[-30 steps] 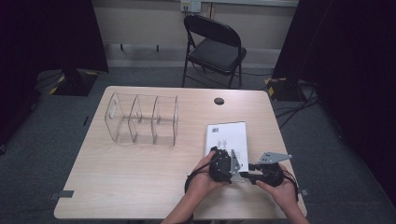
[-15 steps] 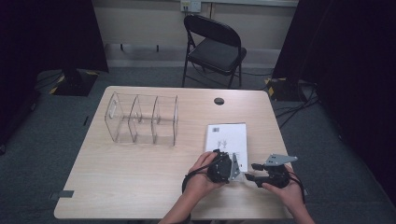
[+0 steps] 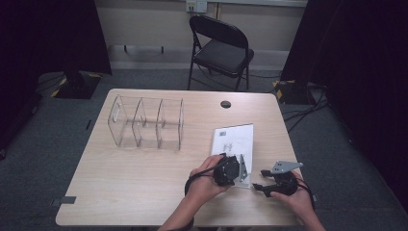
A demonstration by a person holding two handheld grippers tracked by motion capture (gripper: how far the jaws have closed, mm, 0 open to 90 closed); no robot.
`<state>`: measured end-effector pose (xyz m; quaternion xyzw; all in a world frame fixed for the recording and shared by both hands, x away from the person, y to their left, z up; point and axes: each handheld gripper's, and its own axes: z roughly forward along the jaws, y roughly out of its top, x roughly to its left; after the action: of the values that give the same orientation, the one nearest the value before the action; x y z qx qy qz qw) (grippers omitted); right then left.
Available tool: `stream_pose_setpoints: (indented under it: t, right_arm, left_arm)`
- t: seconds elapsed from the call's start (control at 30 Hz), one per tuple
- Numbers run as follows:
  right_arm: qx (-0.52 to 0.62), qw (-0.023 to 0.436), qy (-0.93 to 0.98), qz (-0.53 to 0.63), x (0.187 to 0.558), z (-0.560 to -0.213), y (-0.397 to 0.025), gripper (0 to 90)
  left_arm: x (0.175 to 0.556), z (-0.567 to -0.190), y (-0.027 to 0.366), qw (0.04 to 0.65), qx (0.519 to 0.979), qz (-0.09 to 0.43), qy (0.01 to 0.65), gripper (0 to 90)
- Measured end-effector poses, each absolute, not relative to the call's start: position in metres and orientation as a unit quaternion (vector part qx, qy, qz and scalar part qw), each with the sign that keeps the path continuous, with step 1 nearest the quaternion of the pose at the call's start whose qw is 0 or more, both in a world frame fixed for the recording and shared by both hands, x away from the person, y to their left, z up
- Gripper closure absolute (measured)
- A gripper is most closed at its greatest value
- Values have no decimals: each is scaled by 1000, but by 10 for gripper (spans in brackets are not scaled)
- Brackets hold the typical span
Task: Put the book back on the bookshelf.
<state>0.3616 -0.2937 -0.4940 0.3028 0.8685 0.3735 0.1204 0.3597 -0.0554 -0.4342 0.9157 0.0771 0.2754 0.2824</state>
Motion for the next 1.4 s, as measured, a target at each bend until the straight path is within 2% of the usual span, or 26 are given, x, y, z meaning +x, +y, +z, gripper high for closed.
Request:
stream_pose_setpoints:
  t: [0.67, 1.4]
  right_arm:
    - [293, 129, 865, 386, 362, -499, -293, 223]
    - [304, 140, 863, 378, 367, -499, -280, 203]
  left_arm:
    - [368, -392, -53, 258, 927, 249, 113, 561]
    - [371, -375, -61, 239, 934, 230, 131, 573]
